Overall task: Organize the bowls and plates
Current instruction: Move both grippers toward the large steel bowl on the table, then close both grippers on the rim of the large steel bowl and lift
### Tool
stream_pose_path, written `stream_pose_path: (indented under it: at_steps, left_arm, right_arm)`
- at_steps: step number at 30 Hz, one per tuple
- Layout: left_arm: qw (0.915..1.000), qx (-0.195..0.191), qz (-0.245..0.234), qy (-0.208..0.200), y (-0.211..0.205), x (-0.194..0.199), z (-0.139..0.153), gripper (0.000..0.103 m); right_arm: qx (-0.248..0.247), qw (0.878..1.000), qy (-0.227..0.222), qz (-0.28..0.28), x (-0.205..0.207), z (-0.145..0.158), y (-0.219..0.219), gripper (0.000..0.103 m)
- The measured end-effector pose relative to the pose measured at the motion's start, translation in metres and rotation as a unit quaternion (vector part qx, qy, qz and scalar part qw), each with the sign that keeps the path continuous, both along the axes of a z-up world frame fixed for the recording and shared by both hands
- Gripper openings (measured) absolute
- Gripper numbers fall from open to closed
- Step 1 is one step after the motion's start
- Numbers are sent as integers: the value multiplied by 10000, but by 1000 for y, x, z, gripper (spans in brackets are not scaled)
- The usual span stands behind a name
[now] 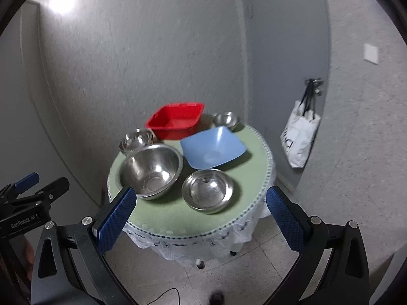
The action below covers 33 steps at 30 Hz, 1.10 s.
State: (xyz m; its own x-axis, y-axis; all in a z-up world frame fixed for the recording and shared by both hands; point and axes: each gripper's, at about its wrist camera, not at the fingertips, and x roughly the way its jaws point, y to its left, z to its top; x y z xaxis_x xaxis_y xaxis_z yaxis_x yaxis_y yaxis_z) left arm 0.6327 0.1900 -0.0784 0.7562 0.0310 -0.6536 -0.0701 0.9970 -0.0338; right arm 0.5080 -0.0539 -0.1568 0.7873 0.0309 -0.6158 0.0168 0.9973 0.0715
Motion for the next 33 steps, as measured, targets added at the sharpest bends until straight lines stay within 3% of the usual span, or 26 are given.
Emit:
stream_pose_path:
  at_steps: [9,11,16,21,26,28,33]
  left_arm:
    - [9954,-263,423,818,23,144,-70,102]
    - [9941,-335,442,932,27,175,-88,100]
    - [9886,-451,506,1343,37,237,-133,81]
    - [9835,-523,528,1652,48,267,-162,55]
    - [9827,-551,372,1731,47,277,-176,29]
    - [9838,-354,383,1713,45,274,-177,29]
    - [9871,-269,237,1559,45,268,-164,30]
  right_arm:
    - [218,9904,1074,838,154,-87,27,102]
    - [240,9868,1296,945,179,-103,30,98]
    - [225,9739,1912,1205,226,-145,35,79]
    - [179,9665,2096,1468,243,-161,44,63]
    - [196,9592,2191,1774,252,-168,51,35]
    - [147,9592,2188,1782,256,-169,53,34]
    - [194,9590,2125,1865,256,-157,53,34]
